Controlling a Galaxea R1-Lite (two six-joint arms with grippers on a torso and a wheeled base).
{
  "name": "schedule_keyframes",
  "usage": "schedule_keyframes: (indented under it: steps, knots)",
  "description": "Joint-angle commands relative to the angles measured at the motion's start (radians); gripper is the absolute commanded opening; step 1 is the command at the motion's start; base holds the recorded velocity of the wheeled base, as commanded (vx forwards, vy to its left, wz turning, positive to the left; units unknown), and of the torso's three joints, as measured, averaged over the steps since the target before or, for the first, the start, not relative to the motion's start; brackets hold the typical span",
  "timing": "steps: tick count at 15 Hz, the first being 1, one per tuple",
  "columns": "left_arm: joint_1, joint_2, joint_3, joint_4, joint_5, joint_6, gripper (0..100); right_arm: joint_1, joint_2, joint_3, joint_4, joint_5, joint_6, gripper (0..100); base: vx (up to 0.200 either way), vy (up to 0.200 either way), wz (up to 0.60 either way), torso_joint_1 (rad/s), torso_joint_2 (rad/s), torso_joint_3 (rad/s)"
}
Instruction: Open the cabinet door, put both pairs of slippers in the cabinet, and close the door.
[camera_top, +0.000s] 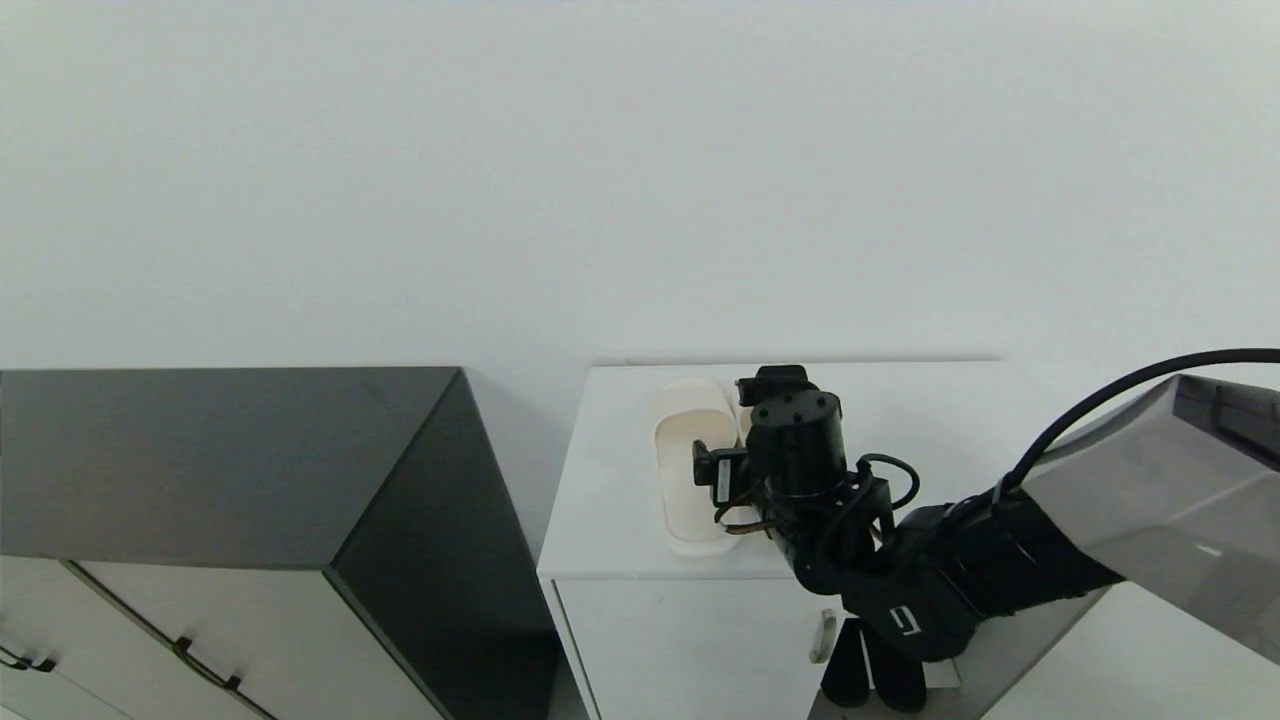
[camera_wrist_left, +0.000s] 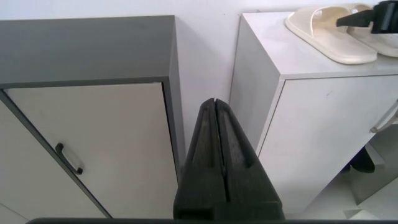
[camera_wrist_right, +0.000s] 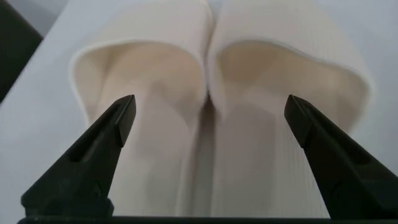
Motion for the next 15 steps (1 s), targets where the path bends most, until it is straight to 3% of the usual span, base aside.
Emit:
schedule_keyframes:
  steps: [1,8,9,15]
  knots:
    - [0.0,0.0,0.0,0.0,0.0,0.0,0,-0.006,0.058,-0.054,-0.007,0.007,-0.009,100,0.0,0.0,0.0,0.0,0.0,0.0]
    - [0.0,0.0,0.0,0.0,0.0,0.0,0,-0.035,0.129,-0.164,-0.003,0.012,-0.045,100,0.0,0.0,0.0,0.0,0.0,0.0]
    - [0.0,0.0,0.0,0.0,0.0,0.0,0,-0.035,0.13,-0.164,-0.003,0.01,-0.045,0,0.0,0.0,0.0,0.0,0.0,0.0]
    - [0.0,0.0,0.0,0.0,0.0,-0.002,0,-0.032,0.096,-0.166,-0.003,0.006,-0.046,0,0.0,0.0,0.0,0.0,0.0,0.0]
